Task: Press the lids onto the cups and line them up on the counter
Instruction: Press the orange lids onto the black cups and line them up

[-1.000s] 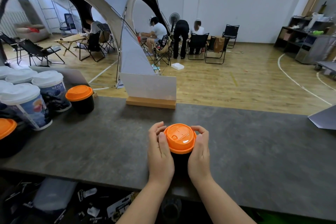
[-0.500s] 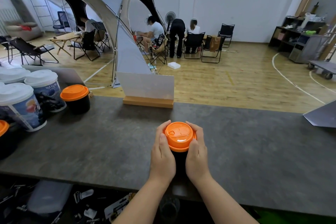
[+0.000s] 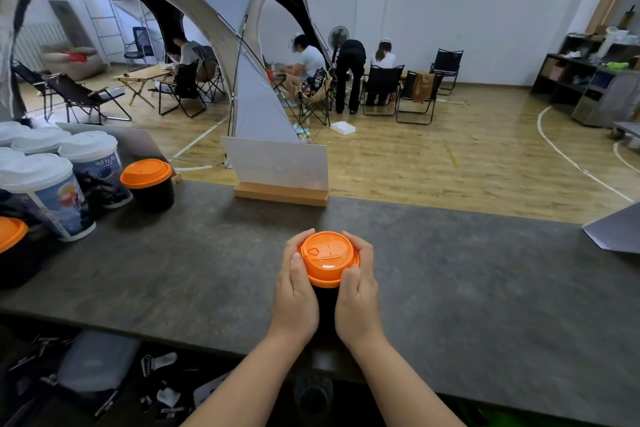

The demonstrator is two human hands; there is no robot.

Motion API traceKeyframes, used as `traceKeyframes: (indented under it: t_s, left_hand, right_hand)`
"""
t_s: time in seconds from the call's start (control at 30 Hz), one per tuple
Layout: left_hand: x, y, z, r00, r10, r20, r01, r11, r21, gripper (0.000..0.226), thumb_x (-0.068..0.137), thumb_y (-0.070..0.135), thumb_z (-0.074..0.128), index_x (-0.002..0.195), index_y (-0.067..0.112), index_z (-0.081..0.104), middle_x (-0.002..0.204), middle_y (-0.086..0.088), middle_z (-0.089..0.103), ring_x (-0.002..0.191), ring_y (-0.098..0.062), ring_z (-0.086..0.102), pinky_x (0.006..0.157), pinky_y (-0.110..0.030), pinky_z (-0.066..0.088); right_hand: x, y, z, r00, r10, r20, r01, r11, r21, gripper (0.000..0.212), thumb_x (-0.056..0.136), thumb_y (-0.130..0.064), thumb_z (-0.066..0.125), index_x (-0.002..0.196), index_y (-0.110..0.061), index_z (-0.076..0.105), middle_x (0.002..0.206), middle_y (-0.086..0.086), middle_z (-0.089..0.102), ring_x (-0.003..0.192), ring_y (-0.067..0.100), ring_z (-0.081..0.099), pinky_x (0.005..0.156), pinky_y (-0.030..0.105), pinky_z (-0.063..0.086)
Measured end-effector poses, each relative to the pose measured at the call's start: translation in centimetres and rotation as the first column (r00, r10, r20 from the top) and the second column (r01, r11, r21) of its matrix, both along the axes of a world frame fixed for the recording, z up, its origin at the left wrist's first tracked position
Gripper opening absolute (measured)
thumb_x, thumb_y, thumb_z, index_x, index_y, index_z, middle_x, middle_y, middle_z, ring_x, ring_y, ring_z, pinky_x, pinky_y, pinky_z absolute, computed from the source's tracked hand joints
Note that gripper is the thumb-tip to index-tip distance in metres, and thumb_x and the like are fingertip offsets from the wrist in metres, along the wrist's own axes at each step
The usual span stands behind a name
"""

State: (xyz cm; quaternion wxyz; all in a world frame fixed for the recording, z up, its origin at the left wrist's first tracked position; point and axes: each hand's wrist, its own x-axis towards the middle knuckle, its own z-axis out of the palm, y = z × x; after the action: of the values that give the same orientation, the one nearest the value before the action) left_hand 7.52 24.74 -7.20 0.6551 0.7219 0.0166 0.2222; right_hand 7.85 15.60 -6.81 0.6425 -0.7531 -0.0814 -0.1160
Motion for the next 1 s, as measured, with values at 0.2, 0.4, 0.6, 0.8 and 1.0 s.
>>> traceKeyframes:
  t_s: [0.2, 0.4, 0.6, 0.8, 1.0]
  left_hand:
    - [0.0, -0.1, 0.0, 0.999, -0.019, -0.031, 0.019, 0.999, -0.029, 0.041, 0.097, 0.043, 0.021, 0.125, 0.038, 0.050, 0.122, 0.012, 0.059, 0.109, 0.000, 0.059, 0.090, -0.017, 0.048]
    - [-0.3, -0.8, 0.3, 1.000, 0.007, -0.027, -0.007, 1.000, 0.009, 0.037, 0.102, 0.038, 0.022, 0.130, 0.032, 0.045, 0.123, 0.010, 0.059, 0.110, 0.003, 0.057, 0.097, -0.015, 0.043]
    - [-1.1, 0.6, -0.1, 0.988, -0.051, -0.147, 0.021, 0.981, -0.194, 0.033, 0.108, 0.033, 0.023, 0.131, 0.032, 0.047, 0.118, 0.009, 0.064, 0.112, 0.002, 0.057, 0.108, -0.034, 0.041]
    - [-4.4, 10.5, 1.2, 0.961, -0.264, -0.080, 0.248, 0.954, -0.169, 0.067, 0.084, 0.039, 0.064, 0.145, 0.030, 0.037, 0.138, 0.014, 0.056, 0.132, -0.006, 0.048, 0.113, -0.031, 0.037]
    - [-1.9, 23.1, 1.7, 0.989, 0.145, -0.001, -0.145, 0.987, 0.072, 0.083, 0.072, 0.018, 0.085, 0.143, 0.028, 0.044, 0.137, 0.018, 0.055, 0.129, 0.005, 0.047, 0.108, -0.018, 0.038]
  right_hand:
    - [-0.1, -0.1, -0.2, 1.000, 0.015, 0.003, -0.015, 1.000, -0.009, 0.038, 0.093, -0.041, 0.024, 0.129, -0.049, 0.034, 0.120, -0.021, 0.051, 0.106, -0.001, 0.055, 0.082, 0.011, 0.047]
    - [-0.4, -0.4, 0.2, 0.987, -0.163, 0.008, 0.161, 0.981, 0.104, 0.034, 0.092, -0.044, 0.029, 0.121, -0.030, 0.039, 0.106, -0.018, 0.053, 0.099, -0.003, 0.054, 0.073, 0.008, 0.040]
    - [0.3, 0.0, -0.4, 0.956, -0.290, 0.029, 0.285, 0.951, 0.118, 0.019, 0.102, -0.034, 0.043, 0.109, -0.023, 0.057, 0.101, -0.006, 0.063, 0.099, 0.016, 0.061, 0.087, 0.034, 0.046]
    - [0.3, 7.8, 1.2, 0.997, -0.058, 0.045, 0.053, 0.992, 0.111, 0.036, 0.101, -0.047, 0.038, 0.122, -0.031, 0.062, 0.117, -0.010, 0.066, 0.113, 0.005, 0.060, 0.097, 0.036, 0.048]
    - [2.9, 20.7, 1.8, 0.964, 0.264, 0.012, -0.261, 0.944, 0.200, 0.055, 0.091, -0.058, 0.043, 0.135, -0.026, 0.052, 0.130, -0.006, 0.060, 0.119, 0.003, 0.057, 0.095, 0.031, 0.049]
